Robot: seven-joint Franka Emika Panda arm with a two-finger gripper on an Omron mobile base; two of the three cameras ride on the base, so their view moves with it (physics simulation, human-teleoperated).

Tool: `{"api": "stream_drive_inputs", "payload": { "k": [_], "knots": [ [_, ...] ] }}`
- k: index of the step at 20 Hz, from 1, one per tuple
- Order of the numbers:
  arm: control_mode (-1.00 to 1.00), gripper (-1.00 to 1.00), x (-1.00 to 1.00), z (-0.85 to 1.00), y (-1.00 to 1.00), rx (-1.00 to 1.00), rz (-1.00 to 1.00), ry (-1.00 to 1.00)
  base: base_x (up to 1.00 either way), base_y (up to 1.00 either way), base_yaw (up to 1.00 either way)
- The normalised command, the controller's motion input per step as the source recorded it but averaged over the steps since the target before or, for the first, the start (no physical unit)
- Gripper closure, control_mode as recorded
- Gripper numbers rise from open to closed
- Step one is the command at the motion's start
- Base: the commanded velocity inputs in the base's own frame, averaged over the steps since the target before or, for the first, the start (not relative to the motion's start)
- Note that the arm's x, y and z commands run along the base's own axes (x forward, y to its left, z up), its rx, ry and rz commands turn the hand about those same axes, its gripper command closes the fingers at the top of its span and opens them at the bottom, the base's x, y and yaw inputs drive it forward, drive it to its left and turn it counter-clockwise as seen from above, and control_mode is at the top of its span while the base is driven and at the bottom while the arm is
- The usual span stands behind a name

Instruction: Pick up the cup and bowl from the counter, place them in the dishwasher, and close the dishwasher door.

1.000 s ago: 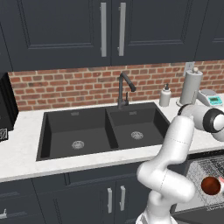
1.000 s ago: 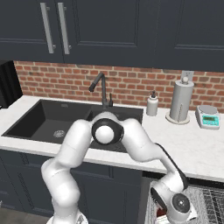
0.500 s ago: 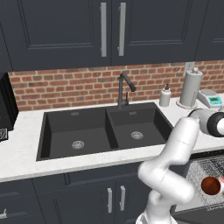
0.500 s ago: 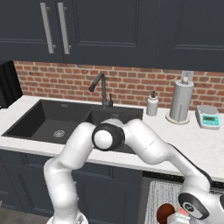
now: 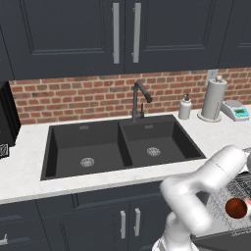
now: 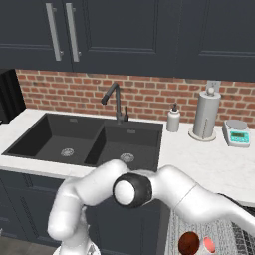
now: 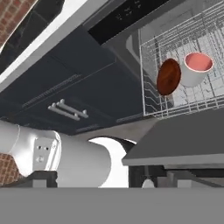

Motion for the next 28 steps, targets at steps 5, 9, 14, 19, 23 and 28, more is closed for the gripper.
{"api": "stream_drive_inputs", "payload": {
  "k": [5, 9, 14, 19, 23, 28],
  "knots": [
    [-1.00, -1.00, -1.00, -0.57, 0.35, -0.02, -0.05, -0.44, 0.00, 0.00, 0.00],
    [-1.00, -1.00, -1.00, -0.50, 1.00, -0.29, 0.00, -0.06, 0.00, 0.00, 0.00],
    [-1.00, -1.00, -0.52, -0.96, 0.89, -0.32, 0.07, -0.10, 0.00, 0.00, 0.00],
    [-1.00, -1.00, 0.53, -1.00, -0.01, -0.08, 0.00, -0.35, 0.00, 0.00, 0.00],
    [-1.00, -1.00, 0.57, -1.00, -0.06, 0.00, 0.00, -0.33, 0.00, 0.00, 0.00],
    [-1.00, -1.00, 0.25, -0.99, -0.11, 0.00, 0.00, -0.22, 0.00, 0.00, 0.00]
  ]
}}
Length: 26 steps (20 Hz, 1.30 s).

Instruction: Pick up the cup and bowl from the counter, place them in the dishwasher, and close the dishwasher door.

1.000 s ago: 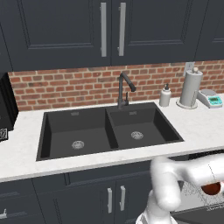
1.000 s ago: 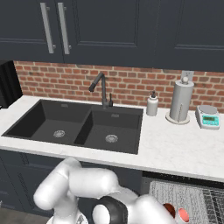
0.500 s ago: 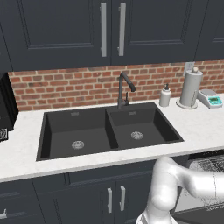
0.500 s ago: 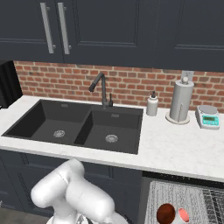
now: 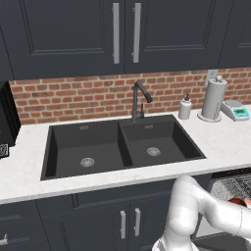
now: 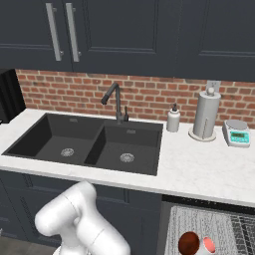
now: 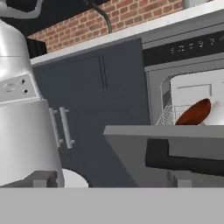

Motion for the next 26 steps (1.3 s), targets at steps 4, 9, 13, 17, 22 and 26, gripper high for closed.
{"api": "stream_drive_inputs", "payload": {
  "k": [4, 9, 13, 17, 22, 26],
  "knots": [
    [-1.00, -1.00, 0.38, -0.89, -0.20, 0.00, 0.00, -0.19, 0.00, 0.00, 0.00],
    [-1.00, -1.00, 0.77, -0.90, -0.73, 0.00, 0.00, -0.08, 0.00, 0.00, 0.00],
    [-1.00, -1.00, 0.76, -0.90, -0.65, 0.00, 0.00, -0.05, 0.00, 0.00, 0.00],
    [-1.00, -1.00, 0.72, -0.77, -0.55, 0.00, 0.00, -0.01, 0.00, 0.00, 0.00],
    [-1.00, -1.00, 0.84, -0.70, -0.37, 0.00, 0.00, -0.08, 0.00, 0.00, 0.00],
    [-1.00, -1.00, 0.99, -0.60, -0.06, 0.03, 0.00, -0.24, 0.00, 0.00, 0.00]
  ]
}}
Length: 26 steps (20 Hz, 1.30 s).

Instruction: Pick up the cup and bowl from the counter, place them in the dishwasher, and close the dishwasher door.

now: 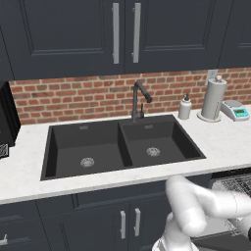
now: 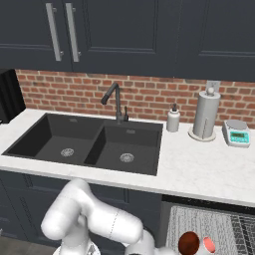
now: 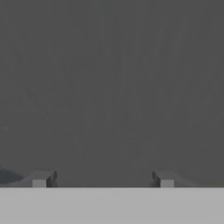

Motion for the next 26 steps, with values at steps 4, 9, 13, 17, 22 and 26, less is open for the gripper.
{"api": "stream_drive_inputs", "payload": {
  "k": [4, 9, 13, 17, 22, 26],
  "knots": [
    [-1.00, -1.00, 1.00, -0.21, 0.00, 0.01, 0.00, -0.35, 0.00, 0.00, 0.00],
    [-1.00, -1.00, 1.00, 0.03, 0.04, 0.00, 0.00, -0.28, 0.00, 0.00, 0.00],
    [-1.00, -1.00, 1.00, 0.16, 0.18, 0.00, 0.00, -0.21, 0.00, 0.00, 0.00],
    [-1.00, -1.00, 1.00, 0.08, 0.60, 0.00, -0.05, -0.23, 0.00, 0.00, 0.00],
    [-1.00, -1.00, 1.00, -0.04, 0.77, -0.06, -0.07, -0.01, 0.00, 0.00, 0.00],
    [-1.00, -1.00, 1.00, -0.04, 0.72, -0.09, -0.07, 0.00, 0.00, 0.00, 0.00]
  ]
}}
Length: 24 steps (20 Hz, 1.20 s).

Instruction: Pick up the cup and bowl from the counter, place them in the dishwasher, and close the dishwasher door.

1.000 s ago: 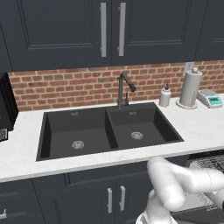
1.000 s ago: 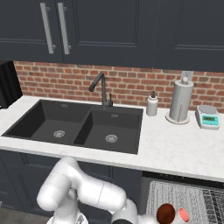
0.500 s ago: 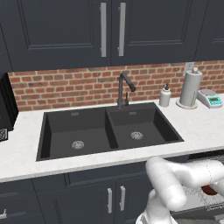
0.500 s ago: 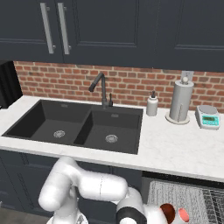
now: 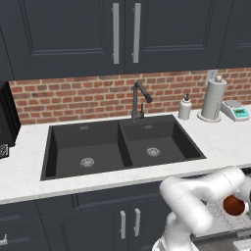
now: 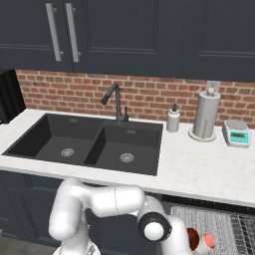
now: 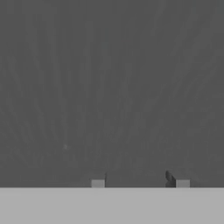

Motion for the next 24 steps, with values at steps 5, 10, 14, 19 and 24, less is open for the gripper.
{"api": "stream_drive_inputs", "payload": {
  "k": [5, 10, 14, 19, 24],
  "knots": [
    [-1.00, -1.00, 1.00, 0.04, 0.20, -0.01, -0.02, -0.06, 0.00, 0.00, 0.00],
    [-1.00, -1.00, 1.00, 0.40, 0.03, 0.08, -0.02, -0.24, 0.00, 0.00, 0.00],
    [-1.00, -1.00, 1.00, 0.91, 0.12, 0.17, 0.00, -0.28, 0.00, 0.00, 0.00],
    [-1.00, -1.00, 1.00, 0.36, 0.27, 0.10, 0.00, -0.23, 0.00, 0.00, 0.00],
    [-1.00, -1.00, 1.00, 0.00, 0.35, 0.04, 0.04, -0.30, 0.00, 0.00, 0.00]
  ]
}}
